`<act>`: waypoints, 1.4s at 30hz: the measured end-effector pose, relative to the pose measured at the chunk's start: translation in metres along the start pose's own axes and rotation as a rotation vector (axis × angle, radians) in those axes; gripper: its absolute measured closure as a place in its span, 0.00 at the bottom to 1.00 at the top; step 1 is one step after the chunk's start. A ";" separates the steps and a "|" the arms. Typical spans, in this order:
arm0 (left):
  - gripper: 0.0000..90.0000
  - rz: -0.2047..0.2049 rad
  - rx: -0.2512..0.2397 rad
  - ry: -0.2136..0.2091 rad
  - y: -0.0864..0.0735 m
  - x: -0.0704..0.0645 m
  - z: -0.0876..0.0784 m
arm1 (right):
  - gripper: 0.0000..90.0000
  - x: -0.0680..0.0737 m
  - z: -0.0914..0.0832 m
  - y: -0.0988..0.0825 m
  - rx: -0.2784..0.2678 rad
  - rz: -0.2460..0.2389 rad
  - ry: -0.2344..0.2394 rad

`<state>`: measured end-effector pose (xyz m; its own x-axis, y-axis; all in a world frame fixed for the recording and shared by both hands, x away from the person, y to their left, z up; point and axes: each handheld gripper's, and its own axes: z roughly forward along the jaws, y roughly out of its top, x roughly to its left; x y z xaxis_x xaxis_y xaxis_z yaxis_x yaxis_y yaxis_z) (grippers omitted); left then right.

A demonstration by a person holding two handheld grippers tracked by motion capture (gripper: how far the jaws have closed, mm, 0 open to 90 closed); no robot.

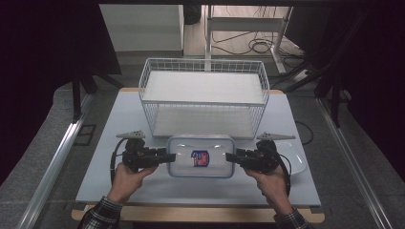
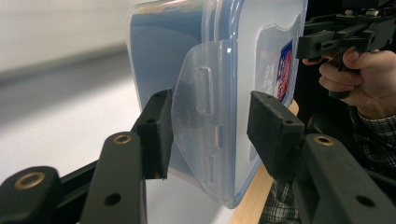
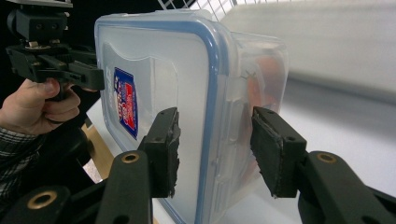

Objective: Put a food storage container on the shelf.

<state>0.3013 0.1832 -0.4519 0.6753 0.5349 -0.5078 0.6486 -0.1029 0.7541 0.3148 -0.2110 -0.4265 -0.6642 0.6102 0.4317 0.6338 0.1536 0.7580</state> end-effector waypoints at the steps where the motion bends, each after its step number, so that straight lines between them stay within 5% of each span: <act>1: 0.58 0.003 -0.004 0.002 0.004 -0.001 -0.002 | 0.59 0.000 0.000 0.002 -0.004 0.000 0.003; 42: 0.59 0.079 -0.087 0.026 0.121 -0.008 -0.025 | 0.58 -0.001 -0.018 0.118 -0.123 -0.069 0.016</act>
<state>0.3654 0.1873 -0.3462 0.7130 0.5499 -0.4350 0.5601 -0.0734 0.8252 0.3835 -0.2079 -0.3285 -0.7111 0.5892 0.3837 0.5341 0.0977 0.8398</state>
